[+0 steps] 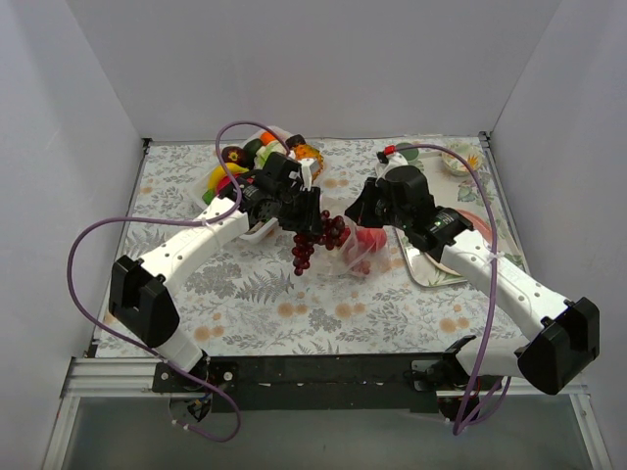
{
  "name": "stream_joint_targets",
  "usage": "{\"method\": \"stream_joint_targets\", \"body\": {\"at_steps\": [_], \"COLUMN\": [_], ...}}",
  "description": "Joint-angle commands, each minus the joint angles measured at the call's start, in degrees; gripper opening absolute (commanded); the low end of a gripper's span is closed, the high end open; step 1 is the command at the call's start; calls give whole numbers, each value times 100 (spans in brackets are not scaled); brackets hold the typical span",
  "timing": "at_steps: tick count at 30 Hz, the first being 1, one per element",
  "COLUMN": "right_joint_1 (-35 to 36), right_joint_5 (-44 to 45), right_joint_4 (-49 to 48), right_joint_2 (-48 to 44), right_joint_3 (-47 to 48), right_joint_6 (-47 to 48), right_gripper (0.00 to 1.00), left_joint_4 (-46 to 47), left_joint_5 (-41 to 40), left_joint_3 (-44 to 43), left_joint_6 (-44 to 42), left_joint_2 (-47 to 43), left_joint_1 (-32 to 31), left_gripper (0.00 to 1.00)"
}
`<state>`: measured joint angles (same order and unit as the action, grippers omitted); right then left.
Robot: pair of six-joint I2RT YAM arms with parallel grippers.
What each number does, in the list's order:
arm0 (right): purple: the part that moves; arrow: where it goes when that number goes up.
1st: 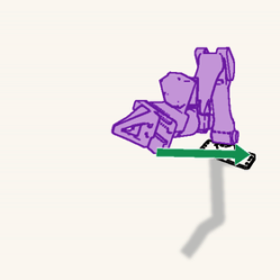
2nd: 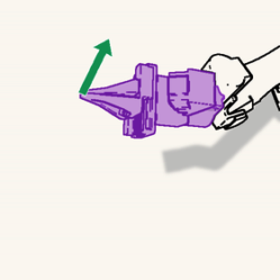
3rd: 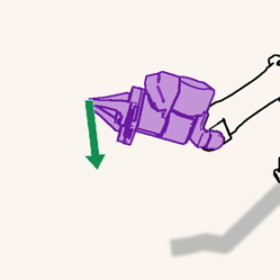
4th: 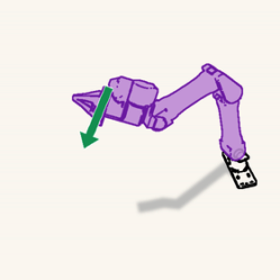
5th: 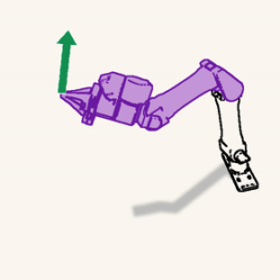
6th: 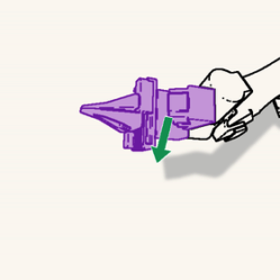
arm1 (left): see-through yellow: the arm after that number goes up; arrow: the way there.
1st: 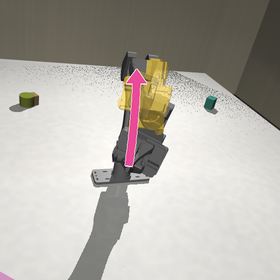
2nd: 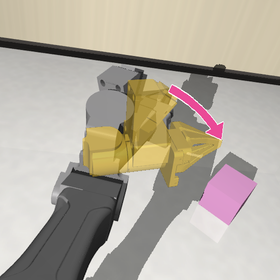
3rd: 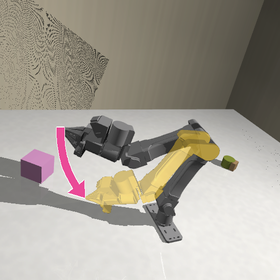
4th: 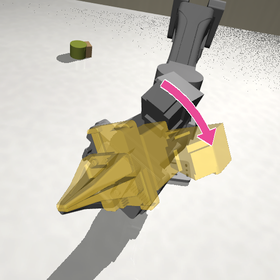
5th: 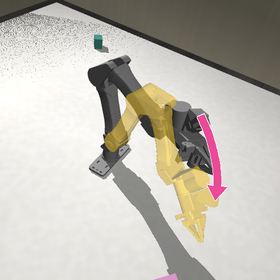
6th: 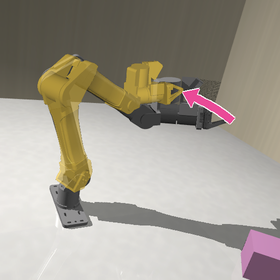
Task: Place the food in the zip-top bag and seal the zipper
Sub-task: Place the fake fruit in the zipper food storage bag.
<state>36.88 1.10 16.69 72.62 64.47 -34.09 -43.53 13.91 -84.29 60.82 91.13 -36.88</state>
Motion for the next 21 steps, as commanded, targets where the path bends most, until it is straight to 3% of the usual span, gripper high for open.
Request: {"method": "stream_joint_targets", "body": {"at_steps": [1, 12, 15, 21], "right_joint_1": [29, 679, 811, 856], "right_joint_5": [84, 232, 259, -110], "right_joint_4": [-131, -175, -227, -421], "right_joint_2": [-29, 77, 112, 112], "right_joint_3": [312, 303, 286, 391], "right_joint_6": [25, -72, -151, -362], "right_gripper": [1, 1, 1, 1], "left_joint_4": [-7, -217, -174, -33], "left_joint_5": [-134, -55, -108, -380], "left_joint_3": [123, -509, -501, -465], "left_joint_6": [62, 150, 229, 413], "left_joint_2": [-447, 141, 177, 150], "left_joint_1": [-12, -21, -21, -29], "left_gripper": [24, 27, 36, 42]}}
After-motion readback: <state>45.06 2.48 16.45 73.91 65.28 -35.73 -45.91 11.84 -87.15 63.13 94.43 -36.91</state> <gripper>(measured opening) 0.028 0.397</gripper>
